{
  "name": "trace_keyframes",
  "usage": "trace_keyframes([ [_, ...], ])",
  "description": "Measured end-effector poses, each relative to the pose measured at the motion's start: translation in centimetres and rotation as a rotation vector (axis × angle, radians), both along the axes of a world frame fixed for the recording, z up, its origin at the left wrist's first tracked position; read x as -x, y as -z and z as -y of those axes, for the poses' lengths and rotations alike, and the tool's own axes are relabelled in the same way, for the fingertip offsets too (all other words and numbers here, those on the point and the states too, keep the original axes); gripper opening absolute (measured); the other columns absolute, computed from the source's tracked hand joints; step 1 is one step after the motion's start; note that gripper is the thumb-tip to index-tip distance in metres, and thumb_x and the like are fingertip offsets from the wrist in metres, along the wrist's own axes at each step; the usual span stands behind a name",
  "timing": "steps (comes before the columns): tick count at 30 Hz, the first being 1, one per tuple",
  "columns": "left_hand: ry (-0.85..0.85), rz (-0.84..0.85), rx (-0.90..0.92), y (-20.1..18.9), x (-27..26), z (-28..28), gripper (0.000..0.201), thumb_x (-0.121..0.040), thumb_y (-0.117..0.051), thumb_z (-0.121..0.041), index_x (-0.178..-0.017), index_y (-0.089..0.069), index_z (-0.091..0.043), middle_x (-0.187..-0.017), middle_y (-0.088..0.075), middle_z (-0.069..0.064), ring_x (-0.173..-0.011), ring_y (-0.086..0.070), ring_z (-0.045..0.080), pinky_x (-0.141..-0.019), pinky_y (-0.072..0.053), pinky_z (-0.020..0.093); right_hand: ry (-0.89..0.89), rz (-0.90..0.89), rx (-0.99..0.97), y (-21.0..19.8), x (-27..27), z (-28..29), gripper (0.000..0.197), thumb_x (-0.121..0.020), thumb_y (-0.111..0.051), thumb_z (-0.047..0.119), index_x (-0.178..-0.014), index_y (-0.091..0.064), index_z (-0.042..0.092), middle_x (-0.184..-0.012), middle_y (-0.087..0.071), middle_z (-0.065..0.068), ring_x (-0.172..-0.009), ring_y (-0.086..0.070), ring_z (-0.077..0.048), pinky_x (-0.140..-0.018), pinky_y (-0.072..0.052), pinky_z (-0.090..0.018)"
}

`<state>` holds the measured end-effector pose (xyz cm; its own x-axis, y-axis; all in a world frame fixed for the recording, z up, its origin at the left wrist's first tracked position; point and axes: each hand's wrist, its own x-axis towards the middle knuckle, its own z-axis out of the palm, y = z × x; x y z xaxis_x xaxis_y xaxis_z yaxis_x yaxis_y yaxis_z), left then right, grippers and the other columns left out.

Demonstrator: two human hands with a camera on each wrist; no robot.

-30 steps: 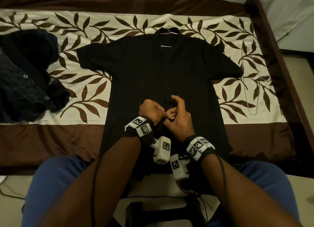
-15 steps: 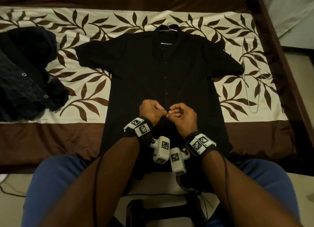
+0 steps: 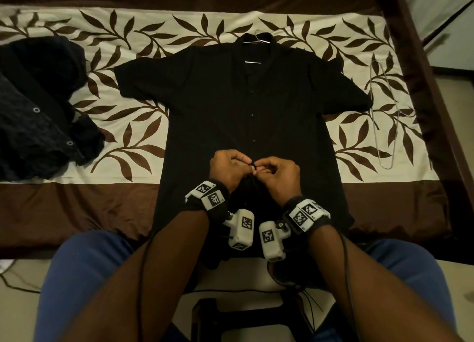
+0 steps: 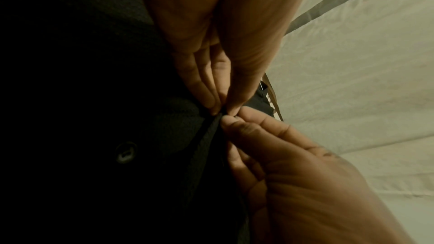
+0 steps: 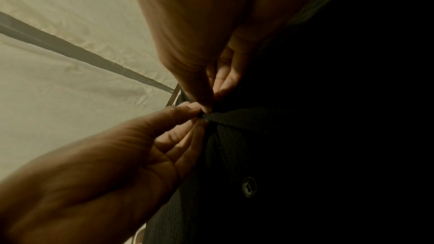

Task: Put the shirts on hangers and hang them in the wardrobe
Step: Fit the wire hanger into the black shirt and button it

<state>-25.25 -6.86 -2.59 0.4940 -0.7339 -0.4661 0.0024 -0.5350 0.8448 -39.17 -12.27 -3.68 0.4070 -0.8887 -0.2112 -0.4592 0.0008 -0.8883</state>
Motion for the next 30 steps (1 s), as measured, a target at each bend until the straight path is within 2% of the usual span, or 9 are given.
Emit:
trace_keyframes([
  [6,0.066,0.124,-0.032,-0.1,0.2,0.6,0.020,-0.073,-0.081,-0.003,-0.082,-0.070,-0.018,-0.078,-0.072,0.005,-0.071,-0.068,0.010,-0.070,-0.059,0.022,-0.008,-0.030,-0.008,0.1,-0.4,0.2,0.019,-0.080,-0.072,-0.003,-0.088,-0.076,0.014,-0.078,-0.072,0.002,-0.068,-0.066,0.000,-0.066,-0.052,-0.013],
  [10,0.122,0.107,-0.005,0.2,-0.1,0.6,0.022,-0.072,-0.079,-0.002,-0.086,-0.072,-0.018,-0.081,-0.071,0.003,-0.071,-0.064,0.006,-0.067,-0.055,0.017,0.074,0.091,-0.248,0.5,0.1,0.8,0.018,-0.080,-0.075,-0.001,-0.090,-0.076,0.014,-0.086,-0.076,-0.006,-0.083,-0.072,-0.013,-0.082,-0.058,-0.026],
  [15,0.155,0.148,0.038,0.8,-0.2,0.3,0.024,-0.075,-0.074,0.005,-0.085,-0.071,-0.016,-0.080,-0.071,0.004,-0.068,-0.065,0.008,-0.072,-0.059,0.026,0.044,0.161,-0.450,0.9,0.7,1.6,0.018,-0.083,-0.074,0.000,-0.096,-0.076,0.014,-0.096,-0.075,-0.016,-0.090,-0.071,-0.021,-0.096,-0.056,-0.040],
  [17,0.114,0.222,0.046,1.1,0.0,0.4,0.022,-0.074,-0.079,0.001,-0.084,-0.069,-0.016,-0.077,-0.070,0.002,-0.068,-0.066,0.008,-0.068,-0.056,0.023,0.002,0.136,-0.388,0.6,0.7,1.7,0.018,-0.087,-0.071,0.001,-0.099,-0.075,0.013,-0.098,-0.075,-0.017,-0.089,-0.070,-0.019,-0.095,-0.056,-0.038],
  [20,0.061,0.330,-0.007,1.4,0.0,0.4,0.027,-0.068,-0.089,-0.015,-0.084,-0.067,-0.020,-0.077,-0.068,-0.007,-0.073,-0.066,0.007,-0.067,-0.054,0.021,-0.131,-0.003,-0.229,0.2,0.6,1.5,0.021,-0.089,-0.069,0.005,-0.106,-0.074,0.017,-0.100,-0.076,-0.005,-0.095,-0.071,-0.012,-0.093,-0.055,-0.029],
  [23,0.079,0.408,-0.114,1.4,0.0,-0.2,0.023,-0.074,-0.084,-0.021,-0.081,-0.063,-0.030,-0.077,-0.069,-0.006,-0.081,-0.068,0.014,-0.078,-0.057,0.031,-0.181,-0.139,-0.079,-0.1,1.0,0.4,0.027,-0.088,-0.068,0.002,-0.112,-0.073,0.012,-0.104,-0.074,-0.001,-0.092,-0.068,-0.007,-0.089,-0.052,-0.015],
  [24,0.089,0.407,-0.126,1.4,0.0,-0.6,0.021,-0.076,-0.081,-0.021,-0.079,-0.062,-0.031,-0.079,-0.070,-0.004,-0.084,-0.068,0.017,-0.082,-0.057,0.033,-0.155,-0.184,-0.013,-0.3,1.3,-0.1,0.025,-0.087,-0.069,0.003,-0.108,-0.074,0.014,-0.099,-0.074,0.000,-0.088,-0.068,-0.006,-0.086,-0.053,-0.016],
  [27,0.162,0.378,-0.111,0.8,0.8,-2.7,0.012,-0.080,-0.077,-0.023,-0.084,-0.068,-0.028,-0.077,-0.070,-0.005,-0.084,-0.068,0.017,-0.084,-0.055,0.031,-0.150,-0.369,0.149,-0.8,3.2,-1.9,0.014,-0.084,-0.074,0.022,-0.098,-0.074,0.022,-0.088,-0.068,0.006,-0.079,-0.063,-0.009,-0.078,-0.054,-0.030],
  [30,0.384,0.427,-0.118,0.8,2.2,-5.6,0.013,-0.083,-0.075,-0.026,-0.096,-0.073,-0.025,-0.088,-0.070,-0.006,-0.092,-0.067,0.016,-0.088,-0.054,0.032,-0.243,-0.590,0.184,-0.8,4.8,-3.6,0.027,-0.083,-0.074,0.044,-0.104,-0.068,0.027,-0.097,-0.060,0.006,-0.087,-0.056,-0.011,-0.075,-0.047,-0.030],
])
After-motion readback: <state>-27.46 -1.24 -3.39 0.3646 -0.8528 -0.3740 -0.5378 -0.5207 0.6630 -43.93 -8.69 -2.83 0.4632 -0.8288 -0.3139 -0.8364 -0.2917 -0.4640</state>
